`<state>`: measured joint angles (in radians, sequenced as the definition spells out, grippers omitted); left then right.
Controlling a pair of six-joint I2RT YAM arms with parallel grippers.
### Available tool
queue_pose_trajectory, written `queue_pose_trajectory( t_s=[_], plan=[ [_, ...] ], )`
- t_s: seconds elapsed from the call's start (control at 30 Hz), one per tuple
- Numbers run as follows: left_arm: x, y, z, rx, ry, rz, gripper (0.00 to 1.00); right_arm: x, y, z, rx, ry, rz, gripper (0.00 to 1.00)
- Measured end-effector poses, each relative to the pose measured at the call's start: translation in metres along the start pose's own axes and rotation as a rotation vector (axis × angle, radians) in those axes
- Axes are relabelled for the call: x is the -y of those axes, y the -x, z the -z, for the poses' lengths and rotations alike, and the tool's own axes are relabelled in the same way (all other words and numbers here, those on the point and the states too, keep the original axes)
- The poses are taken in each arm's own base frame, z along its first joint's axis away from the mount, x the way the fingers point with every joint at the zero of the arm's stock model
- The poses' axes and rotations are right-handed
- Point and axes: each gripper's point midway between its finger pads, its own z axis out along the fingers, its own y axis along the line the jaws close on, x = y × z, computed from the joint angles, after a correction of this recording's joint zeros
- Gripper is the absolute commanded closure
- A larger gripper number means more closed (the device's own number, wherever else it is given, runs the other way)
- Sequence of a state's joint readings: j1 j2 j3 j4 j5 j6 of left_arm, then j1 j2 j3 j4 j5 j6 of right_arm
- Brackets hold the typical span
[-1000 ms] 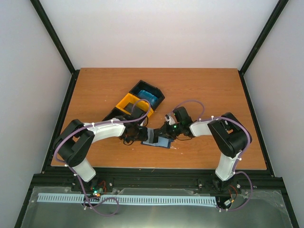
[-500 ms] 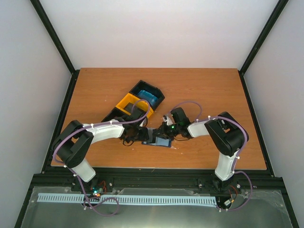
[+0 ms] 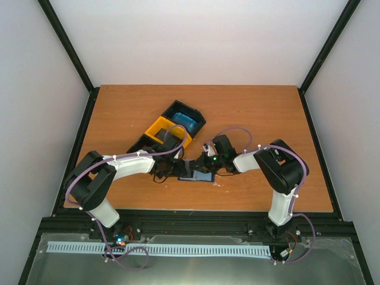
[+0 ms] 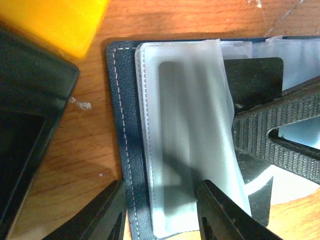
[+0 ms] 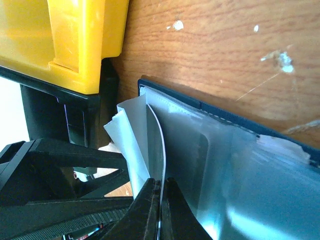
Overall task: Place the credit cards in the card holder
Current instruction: Insert the credit card into the card holder.
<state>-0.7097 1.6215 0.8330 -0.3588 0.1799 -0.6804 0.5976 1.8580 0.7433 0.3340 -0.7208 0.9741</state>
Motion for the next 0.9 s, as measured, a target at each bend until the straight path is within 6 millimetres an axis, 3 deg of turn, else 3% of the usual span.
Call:
queue_pose_trajectory(
  t_s=[0.67,0.9],
  plan=[
    [-0.0026,-0.0040,0.0004,0.000,0.006,0.004,0.67,-0.0001,0.0021,-0.0058,-0.002,0.028,-0.001,0.88],
    [-0.0044,-0.0044,-0.0002,0.002,0.012,0.015,0.67,-0.0024,0.0017,-0.0030,0.009,0.002,0.009,0.71]
  ],
)
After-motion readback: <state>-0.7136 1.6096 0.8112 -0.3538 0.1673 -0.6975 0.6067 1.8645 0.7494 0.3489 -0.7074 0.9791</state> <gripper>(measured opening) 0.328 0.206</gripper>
